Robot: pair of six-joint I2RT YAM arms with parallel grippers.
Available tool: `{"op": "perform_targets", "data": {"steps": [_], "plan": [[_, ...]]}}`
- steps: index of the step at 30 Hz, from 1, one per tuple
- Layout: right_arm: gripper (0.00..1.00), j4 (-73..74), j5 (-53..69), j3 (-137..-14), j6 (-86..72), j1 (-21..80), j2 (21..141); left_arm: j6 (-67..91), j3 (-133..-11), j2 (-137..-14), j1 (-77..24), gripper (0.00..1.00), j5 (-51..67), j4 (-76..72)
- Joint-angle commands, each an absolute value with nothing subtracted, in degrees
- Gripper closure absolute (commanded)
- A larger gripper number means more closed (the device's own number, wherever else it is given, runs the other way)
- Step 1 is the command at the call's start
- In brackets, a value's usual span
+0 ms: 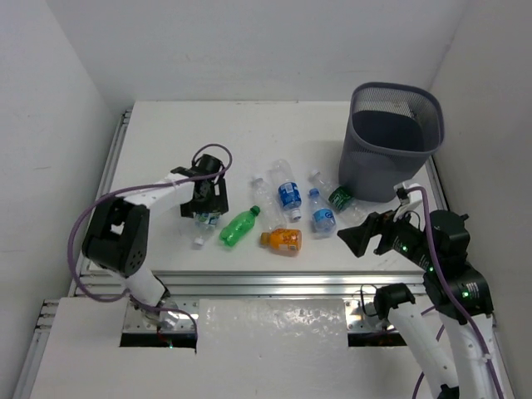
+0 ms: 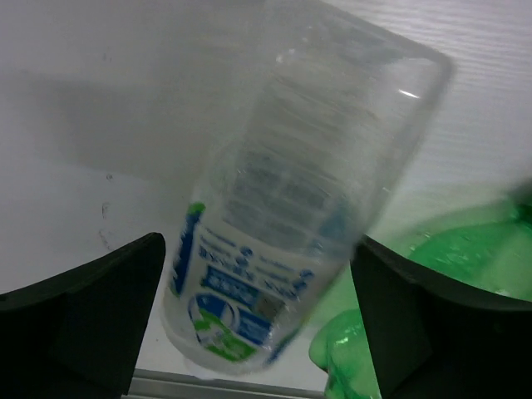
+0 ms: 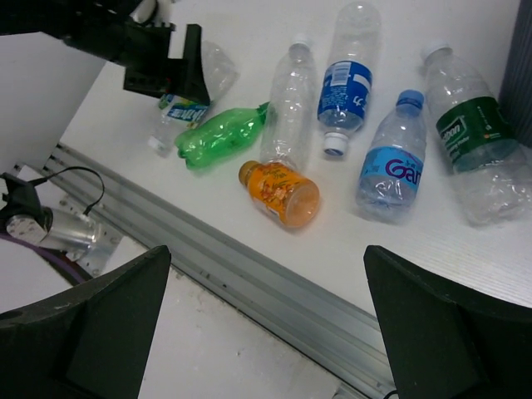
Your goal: Put the plastic bottles in the bin
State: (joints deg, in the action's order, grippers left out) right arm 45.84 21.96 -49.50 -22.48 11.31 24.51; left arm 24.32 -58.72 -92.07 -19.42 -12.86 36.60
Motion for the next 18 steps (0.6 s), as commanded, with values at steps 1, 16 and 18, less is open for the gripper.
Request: {"op": "perform_targets", "data": {"steps": [1, 16, 18], "plan": [[0.01, 41.58, 26.36, -48.34, -23.11, 10.99, 24.26, 27.59, -59.59, -96.49, -17.75, 0.13, -13.45, 36.56], [0.01, -8.04, 52.99, -40.08, -46.57, 13.17, 42.26, 24.42, -50.66, -54.07, -20.21, 0.99, 40.08, 9.86], [0.01, -16.5, 53.17, -41.48, -48.6, 14.93, 47.27, 33.02, -45.38, -51.86, -21.09, 0.99, 54.67, -2.05]]}}
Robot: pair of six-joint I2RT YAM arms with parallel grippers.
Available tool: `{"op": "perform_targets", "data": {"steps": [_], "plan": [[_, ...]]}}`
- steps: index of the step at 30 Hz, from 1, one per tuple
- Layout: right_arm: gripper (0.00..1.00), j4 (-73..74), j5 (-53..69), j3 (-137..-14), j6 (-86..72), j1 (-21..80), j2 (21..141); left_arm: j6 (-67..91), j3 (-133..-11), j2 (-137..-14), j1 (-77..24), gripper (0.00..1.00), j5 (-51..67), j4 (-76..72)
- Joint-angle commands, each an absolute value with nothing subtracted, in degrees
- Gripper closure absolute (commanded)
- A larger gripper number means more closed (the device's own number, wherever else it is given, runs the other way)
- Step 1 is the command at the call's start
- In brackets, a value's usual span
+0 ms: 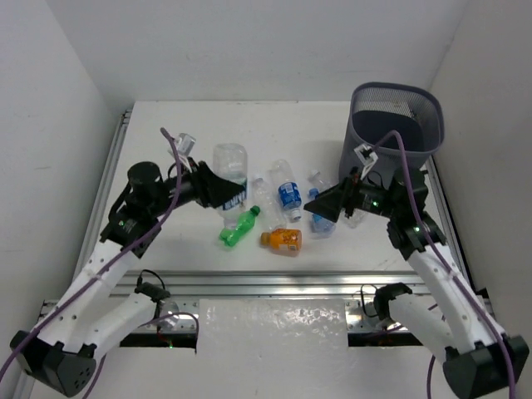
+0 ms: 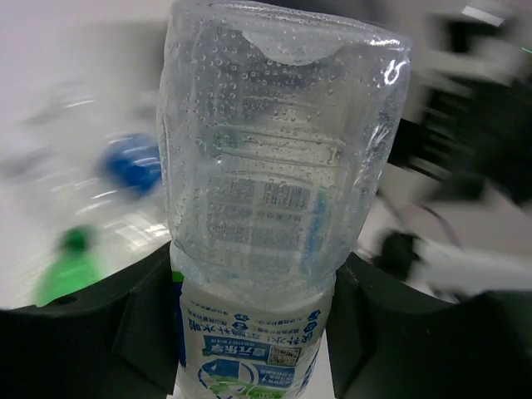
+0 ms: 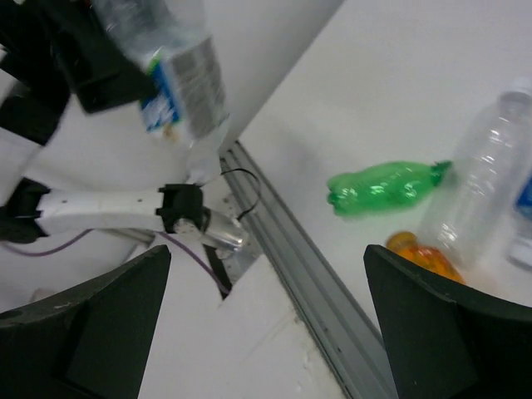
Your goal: Put the plastic bottles in the bin
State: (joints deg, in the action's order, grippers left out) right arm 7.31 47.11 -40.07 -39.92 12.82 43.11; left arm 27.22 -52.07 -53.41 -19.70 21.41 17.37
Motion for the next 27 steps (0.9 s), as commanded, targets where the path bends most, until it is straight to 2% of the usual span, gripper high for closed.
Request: {"op": "perform_targets", "data": {"steps": [1, 4, 9, 16, 18, 20, 21, 23, 24, 25, 26, 27], "plan": [[0.01, -18.44, 53.7, -43.83, -48.86, 17.2, 48.85, 35.92, -44.22, -51.33, -21.62, 0.99, 56.58, -10.98], [0.01, -25.29, 55.72, -47.72, -49.48, 21.16, 54.22, 39.72, -43.24, -49.66, -24.51, 0.99, 59.5, -17.39], [0.01, -26.27, 54.67, -51.42, -47.99, 26.62, 60.72, 40.87, -45.26, -50.88, -28.56, 0.98, 58.72, -19.95], [0.01, -24.08, 51.07, -54.31, -43.86, 34.18, 63.98, 43.15, -46.58, -54.31, -30.67, 0.97, 58.62, -23.99], [0.07, -23.12, 50.1, -56.06, -43.16, 34.89, 64.77, 43.94, -46.93, -55.19, -31.2, 0.92, 58.97, -25.74], [0.22, -23.46, 50.36, -57.12, -43.5, 35.16, 66.0, 44.12, -47.46, -56.07, -31.46, 0.87, 58.8, -25.84], [0.46, -23.73, 50.54, -57.56, -43.59, 35.16, 66.27, 43.77, -48.42, -56.6, -31.46, 0.77, 58.28, -25.14], [0.79, -22.69, 50.72, -58.71, -42.9, 35.16, 65.84, 41.67, -49.39, -57.91, -31.55, 0.55, 57.05, -22.16], [0.95, -20.67, 47.49, -60.02, -41.32, 34.98, 65.22, 36.96, -51.92, -58.35, -31.47, 0.23, 52.08, -14.14], [0.96, -17.17, 43.63, -61.16, -35.48, 34.81, 64.17, 33.7, -54.12, -58.36, -31.55, 0.09, 46.72, -6.84], [0.96, -7.92, 38.37, -62.82, -32.11, 34.72, 61.72, 30.7, -58.75, -58.27, -31.64, 0.0, 40.75, -0.33], [0.99, -3.73, 32.14, -66.41, -28.77, 34.72, 60.66, 28.93, -60.1, -57.84, -31.55, 0.0, 30.17, 9.39]]}}
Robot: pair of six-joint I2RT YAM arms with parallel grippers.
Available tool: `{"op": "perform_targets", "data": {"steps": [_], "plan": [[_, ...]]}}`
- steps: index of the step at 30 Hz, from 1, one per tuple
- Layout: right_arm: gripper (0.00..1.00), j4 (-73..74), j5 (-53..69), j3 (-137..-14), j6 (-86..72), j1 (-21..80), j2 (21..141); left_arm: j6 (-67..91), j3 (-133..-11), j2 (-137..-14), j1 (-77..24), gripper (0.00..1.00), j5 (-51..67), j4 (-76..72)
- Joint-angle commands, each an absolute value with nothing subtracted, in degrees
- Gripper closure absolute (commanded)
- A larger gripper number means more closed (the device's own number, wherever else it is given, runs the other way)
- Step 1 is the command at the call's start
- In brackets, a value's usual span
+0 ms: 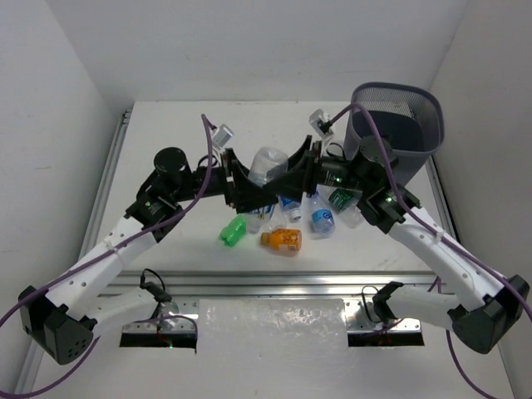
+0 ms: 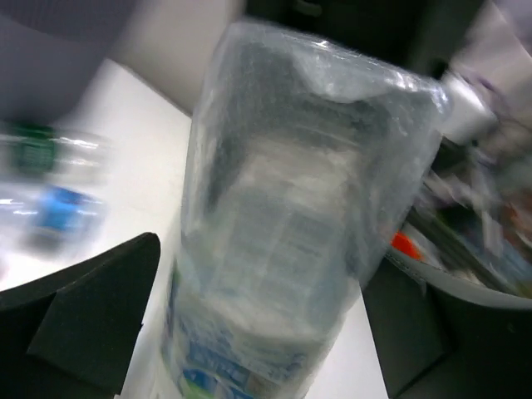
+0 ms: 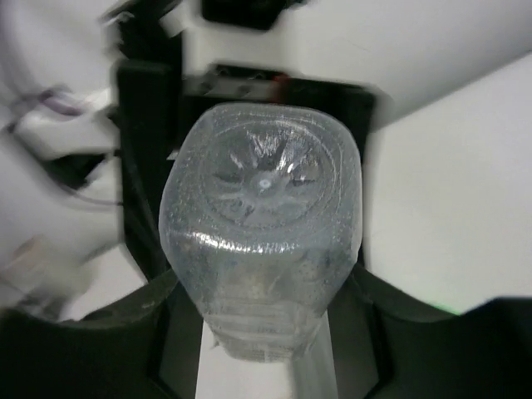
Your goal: Put the plastic bottles in the bin
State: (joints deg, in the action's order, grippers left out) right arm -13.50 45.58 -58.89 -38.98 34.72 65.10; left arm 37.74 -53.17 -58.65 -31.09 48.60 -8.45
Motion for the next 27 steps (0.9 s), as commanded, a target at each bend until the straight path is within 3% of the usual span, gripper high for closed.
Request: {"op": "perform_targets", "data": {"steps": [1, 3, 5, 6, 8, 12, 14, 15, 16, 20, 27], "plan": [[0.99, 4.66, 16.94, -68.53, -23.61, 34.72, 59.86, 26.74, -60.9, -55.74, -31.55, 0.0, 23.71, 12.88], [1.0, 14.18, 0.7, -76.41, -18.4, 34.37, 60.02, 25.32, -61.17, -51.8, -31.55, 0.0, 9.23, 20.0], [1.0, 17.13, -21.74, -83.1, -14.7, 33.75, 63.0, 24.96, -58.99, -49.23, -31.55, 0.0, -0.21, 23.44], [1.0, 17.14, -27.45, -84.54, -10.85, 32.53, 64.06, 25.13, -58.02, -47.83, -31.55, 0.0, -3.22, 24.34], [1.0, 15.48, -35.03, -87.52, -7.75, 27.11, 66.08, 25.14, -56.43, -48.25, -31.55, 0.0, -8.93, 27.31], [0.99, 14.33, -38.14, -90.96, -5.9, 16.01, 72.92, 23.82, -58.09, -59.1, -31.55, 0.0, -10.37, 32.33], [0.78, 15.02, -35.71, -92.45, -5.54, 11.54, 75.57, 22.34, -61.08, -64.4, -31.55, 0.0, -10.2, 36.01], [0.59, 16.07, -33.51, -93.42, -6.58, 10.38, 76.89, 21.63, -61.61, -68.6, -31.64, 0.0, -10.02, 36.64], [0.02, 18.96, -32.62, -95.43, -7.37, 9.41, 79.69, 20.58, -62.83, -70.64, -31.55, 0.0, -9.93, 38.3], [0.01, 26.89, -27.88, -99.93, -10.98, 9.14, 83.41, 17.76, -63.98, -80.48, -31.55, 0.0, -6.69, 39.98], [0.01, 30.24, -16.98, -97.13, -15.64, 9.14, 75.16, 14.94, -61.79, -88.33, -31.82, 0.03, -2.91, 40.26]]}}
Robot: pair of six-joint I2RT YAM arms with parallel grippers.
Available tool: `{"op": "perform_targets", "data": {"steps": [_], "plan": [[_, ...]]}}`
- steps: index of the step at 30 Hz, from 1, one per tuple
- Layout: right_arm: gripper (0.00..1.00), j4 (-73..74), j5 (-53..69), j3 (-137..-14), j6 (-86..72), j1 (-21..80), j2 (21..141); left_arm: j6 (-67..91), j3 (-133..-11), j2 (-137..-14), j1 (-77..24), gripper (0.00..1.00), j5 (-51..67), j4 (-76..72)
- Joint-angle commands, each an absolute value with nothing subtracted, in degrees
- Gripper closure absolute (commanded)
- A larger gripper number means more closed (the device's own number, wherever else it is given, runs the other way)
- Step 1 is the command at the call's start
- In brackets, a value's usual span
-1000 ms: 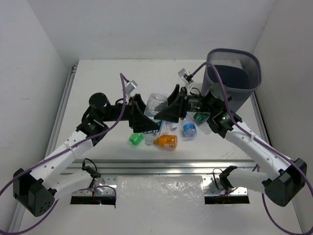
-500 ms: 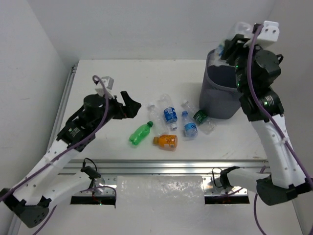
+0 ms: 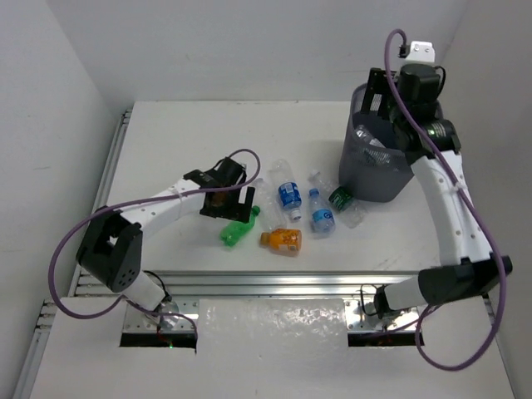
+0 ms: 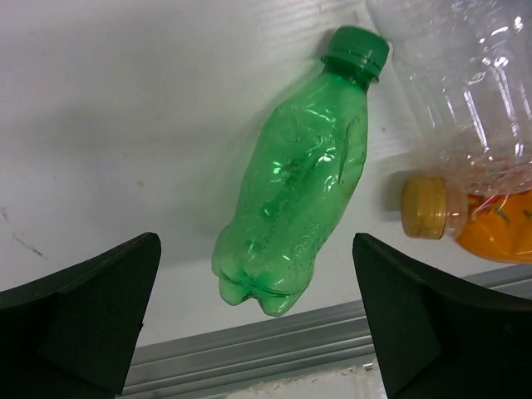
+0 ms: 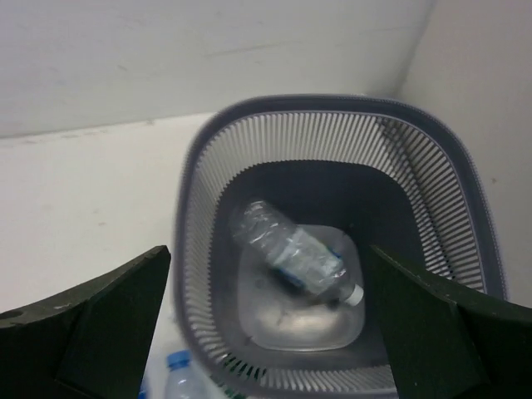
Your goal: Put the plastic bottles in the bin
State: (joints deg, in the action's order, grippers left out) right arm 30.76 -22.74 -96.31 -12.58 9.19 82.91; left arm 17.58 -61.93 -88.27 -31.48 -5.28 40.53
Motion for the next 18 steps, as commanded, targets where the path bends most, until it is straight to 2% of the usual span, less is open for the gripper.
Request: {"op": "perform_targets", "data": {"steps": [1, 3, 8, 11, 12, 15, 17, 18], "plan": [[0.01, 30.23, -14.53, -96.16, -15.99, 9.14, 73.93, 14.85, -60.92, -88.68, -31.82, 0.03, -2.2, 39.64], [0.01, 30.85, -12.06, -93.35, -17.22, 9.14, 71.37, 14.77, -60.12, -90.61, -31.82, 0.04, -1.23, 38.67], [0.01, 31.9, -0.91, -86.67, -20.47, 9.14, 68.38, 14.76, -57.75, -97.63, -32.17, 0.14, 1.23, 38.32], [0.01, 31.56, 5.08, -82.98, -22.4, 9.23, 67.42, 15.2, -56.51, -98.35, -32.69, 0.26, 0.27, 38.32], [0.01, 31.03, 7.53, -81.84, -23.02, 9.32, 67.06, 15.55, -56.6, -98.09, -32.7, 0.47, 0.26, 38.67], [0.01, 26.65, 20.35, -73.78, -26.01, 11.67, 64.61, 18.89, -57.21, -93.18, -32.7, 0.93, -6.48, 41.65], [0.01, 20.61, 28.69, -69.98, -27.42, 15.27, 63.29, 20.91, -58.35, -86.25, -33.13, 0.98, -7.12, 42.8], [0.01, 17.7, 30.13, -66.05, -27.42, 20.95, 61.89, 21.09, -58.71, -80.48, -33.31, 1.0, -5.73, 42.45]]}}
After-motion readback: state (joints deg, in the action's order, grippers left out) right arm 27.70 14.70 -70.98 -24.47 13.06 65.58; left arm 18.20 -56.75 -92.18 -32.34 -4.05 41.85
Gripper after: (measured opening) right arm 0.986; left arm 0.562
